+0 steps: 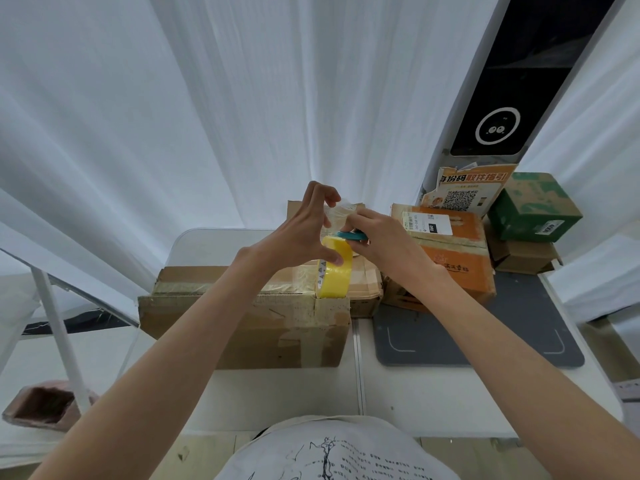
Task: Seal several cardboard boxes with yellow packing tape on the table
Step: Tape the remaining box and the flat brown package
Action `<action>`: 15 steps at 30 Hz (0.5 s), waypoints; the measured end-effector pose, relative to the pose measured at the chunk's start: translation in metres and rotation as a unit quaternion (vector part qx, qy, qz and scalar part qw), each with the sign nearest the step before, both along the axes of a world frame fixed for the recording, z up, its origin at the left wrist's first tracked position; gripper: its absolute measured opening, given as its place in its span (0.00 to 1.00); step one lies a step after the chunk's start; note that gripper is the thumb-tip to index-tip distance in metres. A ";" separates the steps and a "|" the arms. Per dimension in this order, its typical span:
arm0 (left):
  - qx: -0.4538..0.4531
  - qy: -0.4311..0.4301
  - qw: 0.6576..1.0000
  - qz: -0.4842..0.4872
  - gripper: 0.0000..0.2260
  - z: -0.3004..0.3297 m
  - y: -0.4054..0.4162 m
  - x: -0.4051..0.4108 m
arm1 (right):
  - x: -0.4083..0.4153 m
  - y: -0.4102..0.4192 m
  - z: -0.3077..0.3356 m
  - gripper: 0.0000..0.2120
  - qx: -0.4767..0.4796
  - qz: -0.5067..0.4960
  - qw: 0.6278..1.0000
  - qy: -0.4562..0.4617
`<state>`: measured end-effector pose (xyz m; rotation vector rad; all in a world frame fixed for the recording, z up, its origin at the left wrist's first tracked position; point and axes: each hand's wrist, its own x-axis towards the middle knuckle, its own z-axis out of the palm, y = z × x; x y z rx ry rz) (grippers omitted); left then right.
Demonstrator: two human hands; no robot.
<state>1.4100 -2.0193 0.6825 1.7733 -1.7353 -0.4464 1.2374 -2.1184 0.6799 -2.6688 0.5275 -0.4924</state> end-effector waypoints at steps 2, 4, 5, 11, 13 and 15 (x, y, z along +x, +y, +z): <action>-0.001 -0.008 1.000 0.005 0.42 0.001 0.001 0.002 | -0.003 -0.004 -0.004 0.06 -0.013 -0.010 1.000 0.014; -0.008 -0.022 1.000 0.009 0.43 0.003 0.003 0.007 | -0.010 -0.010 -0.012 0.06 -0.018 -0.027 0.999 0.033; -0.009 -0.025 1.000 0.011 0.43 0.005 0.004 0.010 | -0.014 -0.013 -0.016 0.06 -0.011 -0.039 0.998 0.038; -0.013 -0.035 0.999 0.005 0.45 0.004 0.007 0.008 | -0.042 -0.033 -0.071 0.05 0.122 -0.158 0.978 0.064; -0.018 -0.035 0.999 0.005 0.45 0.003 0.007 0.007 | -0.052 -0.031 -0.100 0.06 0.208 -0.194 0.955 0.089; -0.022 -0.037 0.999 0.006 0.45 0.003 0.008 0.009 | -0.062 -0.023 -0.136 0.10 0.289 -0.220 0.924 0.121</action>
